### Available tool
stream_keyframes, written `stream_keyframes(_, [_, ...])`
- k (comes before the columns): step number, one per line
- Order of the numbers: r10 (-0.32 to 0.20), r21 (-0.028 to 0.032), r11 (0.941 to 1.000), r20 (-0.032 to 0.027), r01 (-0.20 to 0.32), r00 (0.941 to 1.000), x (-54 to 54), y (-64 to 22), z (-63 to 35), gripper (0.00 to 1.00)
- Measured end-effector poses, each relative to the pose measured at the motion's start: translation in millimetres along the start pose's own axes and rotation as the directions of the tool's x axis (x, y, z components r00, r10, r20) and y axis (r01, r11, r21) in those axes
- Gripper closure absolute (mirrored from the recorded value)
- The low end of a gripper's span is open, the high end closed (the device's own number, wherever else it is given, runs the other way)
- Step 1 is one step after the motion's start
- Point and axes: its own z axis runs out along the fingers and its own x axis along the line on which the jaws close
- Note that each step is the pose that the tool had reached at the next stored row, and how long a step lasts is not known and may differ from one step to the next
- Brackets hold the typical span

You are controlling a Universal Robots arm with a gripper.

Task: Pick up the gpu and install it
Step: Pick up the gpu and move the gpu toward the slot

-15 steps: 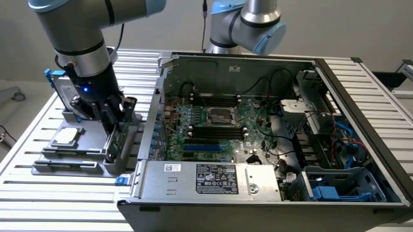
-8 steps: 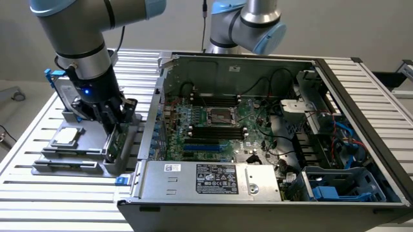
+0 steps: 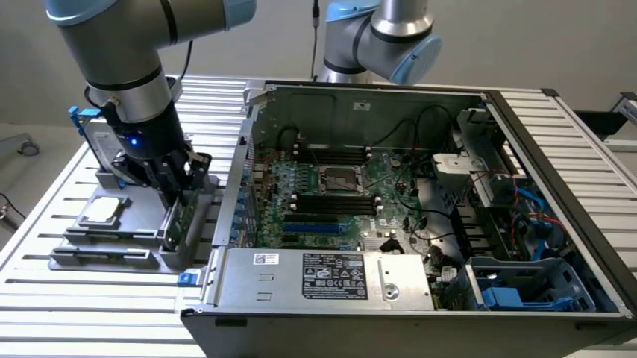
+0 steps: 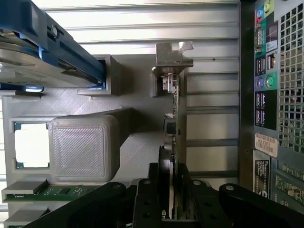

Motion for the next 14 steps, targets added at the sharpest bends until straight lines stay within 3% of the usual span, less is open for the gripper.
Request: stream_keyframes(14, [0.000,-0.0003,1.0000,0.0000,0.000,1.0000,0.0,0.0,0.0,0.74])
